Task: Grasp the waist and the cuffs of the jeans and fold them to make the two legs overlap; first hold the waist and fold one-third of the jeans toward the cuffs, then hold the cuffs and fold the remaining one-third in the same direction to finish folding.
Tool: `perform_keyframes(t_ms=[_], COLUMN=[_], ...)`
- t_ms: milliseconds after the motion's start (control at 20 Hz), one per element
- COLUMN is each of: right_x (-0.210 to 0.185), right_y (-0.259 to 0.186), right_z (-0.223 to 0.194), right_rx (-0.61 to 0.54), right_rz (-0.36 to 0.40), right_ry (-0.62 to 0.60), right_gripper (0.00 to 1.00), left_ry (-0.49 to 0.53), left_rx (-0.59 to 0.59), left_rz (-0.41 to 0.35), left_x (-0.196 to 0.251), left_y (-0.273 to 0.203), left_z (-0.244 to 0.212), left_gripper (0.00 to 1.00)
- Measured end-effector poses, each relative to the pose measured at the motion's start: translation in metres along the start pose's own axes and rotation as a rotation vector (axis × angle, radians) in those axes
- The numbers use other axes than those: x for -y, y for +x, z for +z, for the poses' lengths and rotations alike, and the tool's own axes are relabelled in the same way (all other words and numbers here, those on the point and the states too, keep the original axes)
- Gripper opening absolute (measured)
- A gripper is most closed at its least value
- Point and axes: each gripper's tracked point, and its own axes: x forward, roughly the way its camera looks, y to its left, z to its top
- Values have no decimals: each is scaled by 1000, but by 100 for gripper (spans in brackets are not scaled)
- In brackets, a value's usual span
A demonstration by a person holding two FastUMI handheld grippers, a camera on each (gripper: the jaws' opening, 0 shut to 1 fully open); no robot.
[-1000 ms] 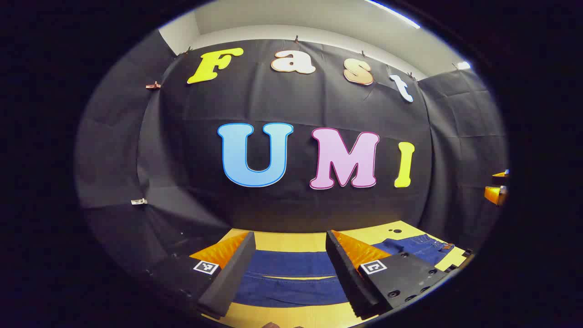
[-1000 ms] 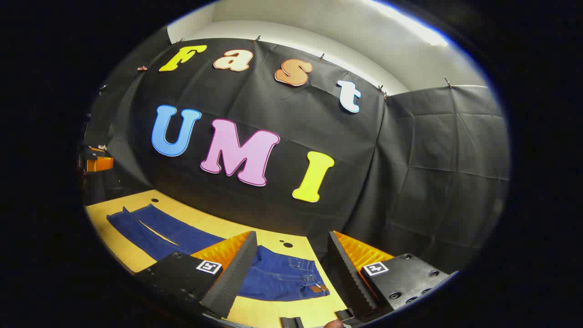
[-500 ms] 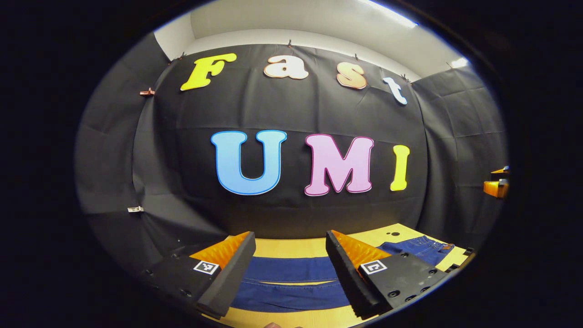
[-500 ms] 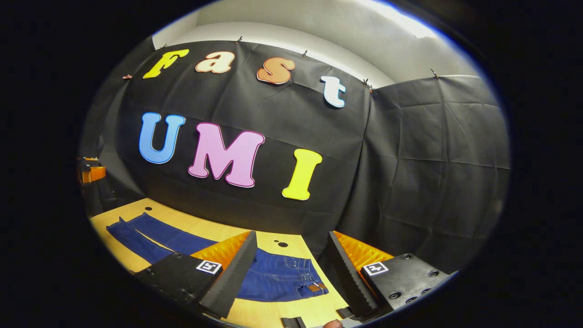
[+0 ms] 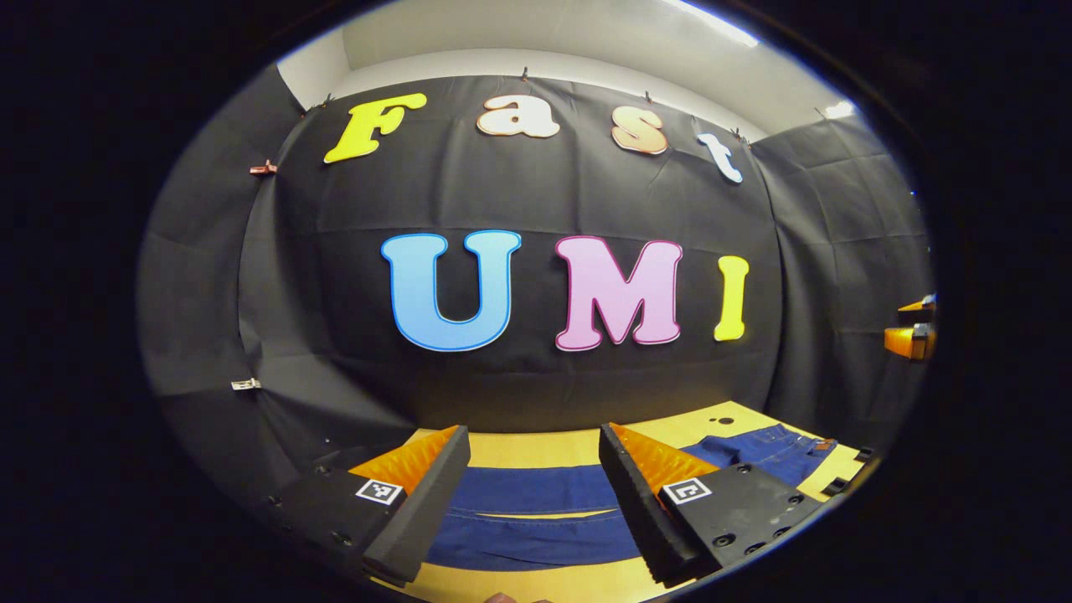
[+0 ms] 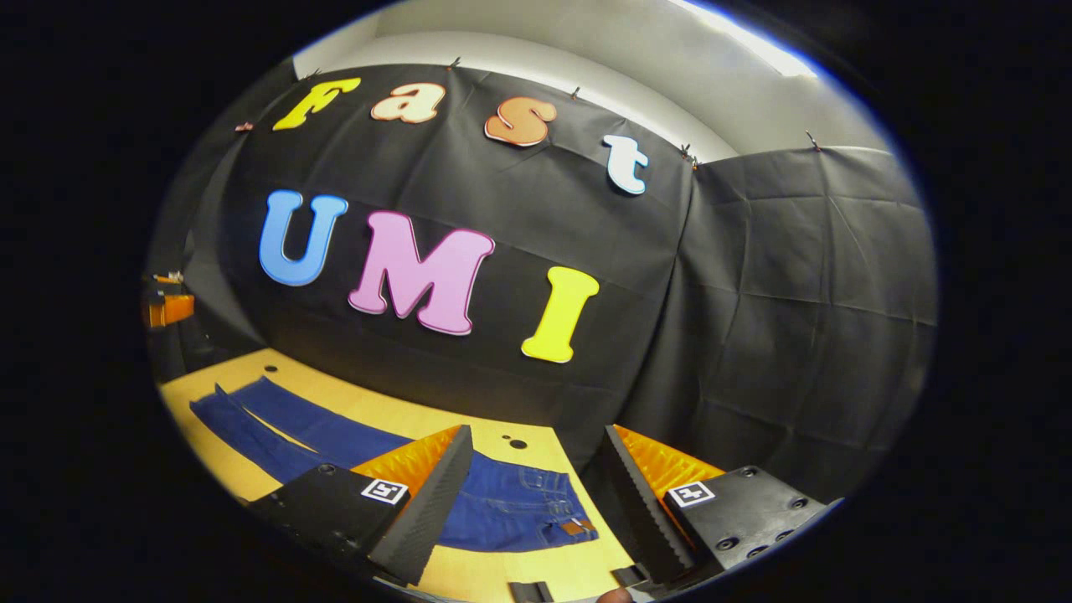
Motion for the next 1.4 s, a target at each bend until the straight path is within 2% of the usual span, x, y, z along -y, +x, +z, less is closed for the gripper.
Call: perform_keyframes(t_ms=[100, 250, 450, 550, 650, 750, 900, 1050, 1250, 1350, 1400], right_x=[5, 14, 8, -4, -12, -22, -36, -51, -53, -45, -42], right_y=[0, 2, 8, 14, 25, 37, 51, 70, 85, 82, 82], right_z=[-11, -46, -98, -126, -146, -173, -214, -242, -277, -294, -302], right_rx=[-20, -70, -158, -198, -216, -237, -290, -308, -354, -399, -413], right_rz=[-15, -10, 68, 136, 192, 265, 373, 486, 552, 578, 591], right_ry=[-72, -255, -454, -524, -613, -707, -864, -980, -1030, -1038, -1038], right_gripper=[96, 96, 96, 96, 96, 96, 96, 96, 97, 97, 97], left_ry=[48, 165, 316, 411, 538, 665, 811, 974, 1133, 1222, 1267], left_rx=[-56, -149, -277, -331, -399, -473, -601, -683, -776, -754, -725], left_rz=[23, -10, -49, -117, -237, -326, -421, -497, -602, -662, -692], left_x=[-18, -44, -84, -88, -85, -91, -109, -127, -143, -143, -140], left_y=[-1, -9, -6, -3, -5, -5, -1, 11, 12, 12, 15], left_z=[-30, -76, -139, -168, -199, -234, -285, -314, -346, -350, -347], left_gripper=[97, 96, 98, 98, 98, 98, 98, 98, 98, 98, 92])
